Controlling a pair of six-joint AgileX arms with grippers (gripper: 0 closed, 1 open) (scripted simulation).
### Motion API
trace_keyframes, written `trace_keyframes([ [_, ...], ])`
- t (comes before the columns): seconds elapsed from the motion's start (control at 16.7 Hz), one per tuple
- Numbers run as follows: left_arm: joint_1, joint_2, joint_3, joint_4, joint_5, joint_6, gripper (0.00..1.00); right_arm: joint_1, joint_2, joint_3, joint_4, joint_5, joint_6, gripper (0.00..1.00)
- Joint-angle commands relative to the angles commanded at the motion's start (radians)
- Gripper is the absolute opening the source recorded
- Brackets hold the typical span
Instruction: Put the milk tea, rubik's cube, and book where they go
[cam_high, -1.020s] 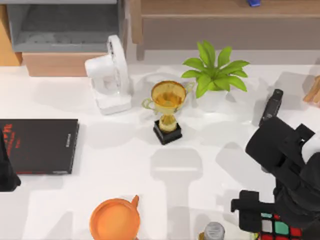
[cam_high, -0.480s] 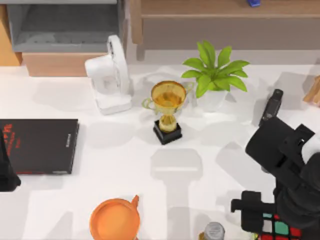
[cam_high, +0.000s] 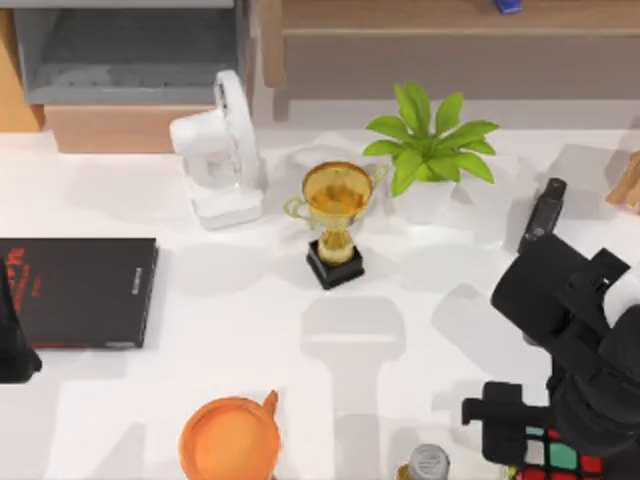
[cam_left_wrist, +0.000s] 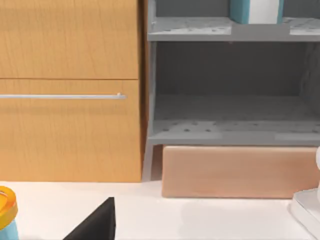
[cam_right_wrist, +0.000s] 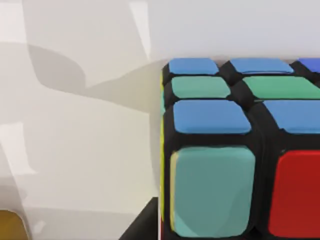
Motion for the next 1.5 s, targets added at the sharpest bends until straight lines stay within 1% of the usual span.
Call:
trace_keyframes([
  [0.6, 0.000, 0.000, 0.000, 0.000, 0.000, 0.000, 1.00, -0.001, -0.048, 0.086, -0.134, 0.000, -0.002, 0.00],
  [0.9, 0.000, 0.000, 0.000, 0.000, 0.000, 0.000, 1.00, -0.002, -0.038, 0.096, -0.120, 0.009, -0.011, 0.00],
  [1.02, 0.000, 0.000, 0.000, 0.000, 0.000, 0.000, 1.00, -0.007, -0.014, 0.145, -0.068, 0.044, -0.055, 0.00],
  [1.14, 0.000, 0.000, 0.000, 0.000, 0.000, 0.000, 1.00, -0.015, 0.024, 0.222, 0.026, 0.100, -0.129, 0.00],
  [1.32, 0.000, 0.000, 0.000, 0.000, 0.000, 0.000, 1.00, -0.034, 0.092, 0.371, 0.233, 0.211, -0.279, 0.00],
  [1.5, 0.000, 0.000, 0.000, 0.000, 0.000, 0.000, 1.00, -0.060, 0.159, 0.535, 0.480, 0.338, -0.455, 0.00],
])
